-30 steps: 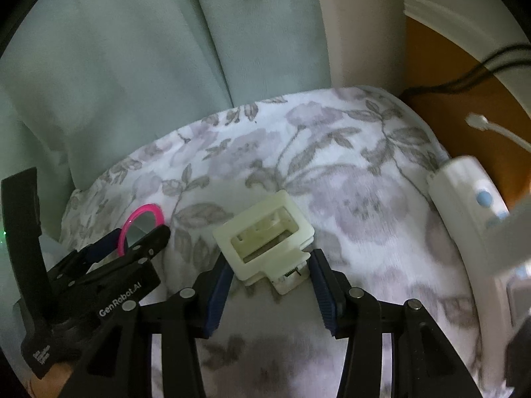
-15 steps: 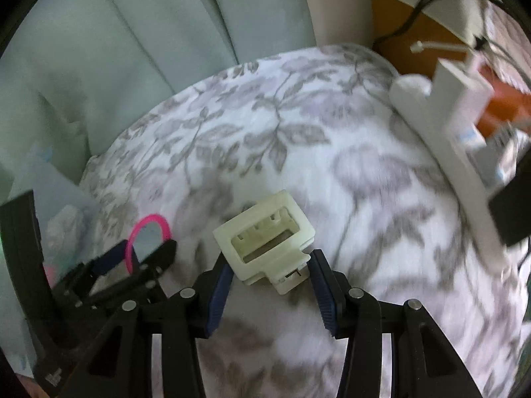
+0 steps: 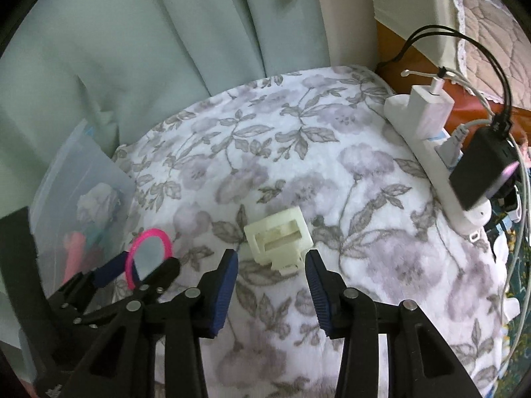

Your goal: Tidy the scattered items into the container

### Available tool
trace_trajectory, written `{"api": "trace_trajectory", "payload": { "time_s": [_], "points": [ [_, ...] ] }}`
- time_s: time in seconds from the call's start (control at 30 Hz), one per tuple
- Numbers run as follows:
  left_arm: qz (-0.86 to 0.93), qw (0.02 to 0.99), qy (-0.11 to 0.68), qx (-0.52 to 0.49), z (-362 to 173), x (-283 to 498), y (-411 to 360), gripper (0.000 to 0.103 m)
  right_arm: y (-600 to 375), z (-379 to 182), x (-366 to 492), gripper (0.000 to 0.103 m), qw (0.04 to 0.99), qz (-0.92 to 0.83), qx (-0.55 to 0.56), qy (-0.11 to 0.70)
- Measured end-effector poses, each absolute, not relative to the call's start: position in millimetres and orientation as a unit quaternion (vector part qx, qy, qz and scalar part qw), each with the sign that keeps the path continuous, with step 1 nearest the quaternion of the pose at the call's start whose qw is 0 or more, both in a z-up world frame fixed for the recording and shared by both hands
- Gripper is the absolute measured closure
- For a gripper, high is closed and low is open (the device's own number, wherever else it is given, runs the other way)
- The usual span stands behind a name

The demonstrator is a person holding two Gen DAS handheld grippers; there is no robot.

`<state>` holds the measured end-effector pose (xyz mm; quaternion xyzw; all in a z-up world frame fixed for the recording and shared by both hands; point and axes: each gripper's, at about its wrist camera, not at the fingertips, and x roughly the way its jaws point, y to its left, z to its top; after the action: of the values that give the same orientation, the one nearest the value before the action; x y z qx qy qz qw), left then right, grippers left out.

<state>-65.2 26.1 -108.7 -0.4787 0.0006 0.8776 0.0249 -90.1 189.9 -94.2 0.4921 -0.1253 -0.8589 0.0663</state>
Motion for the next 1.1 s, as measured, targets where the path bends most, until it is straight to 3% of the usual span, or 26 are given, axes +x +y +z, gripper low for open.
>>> {"api": "trace_trajectory", "payload": {
  "time_s": [0.2, 0.3, 0.6, 1.1],
  "points": [
    [0.878, 0.019, -0.005, -0.478, -106, -58, 19, 0.029, 200, -98, -85, 0.057, 0.062, -0.854, 0.498, -0.137],
    [0.876, 0.013, -0.011, -0.483, -108, -60, 16, 0.029, 199, -100, -88, 0.043, 0.072, -0.854, 0.496, -0.141],
    [0.869, 0.005, -0.025, -0.494, -123, -77, 6, 0.029, 201, -123, -106, 0.04, 0.064, -0.857, 0.493, -0.134],
    [0.856, 0.006, -0.06, -0.514, -145, -98, -7, 0.029, 181, -146, -121, 0.017, 0.091, -0.859, 0.492, -0.105]
  ]
}}
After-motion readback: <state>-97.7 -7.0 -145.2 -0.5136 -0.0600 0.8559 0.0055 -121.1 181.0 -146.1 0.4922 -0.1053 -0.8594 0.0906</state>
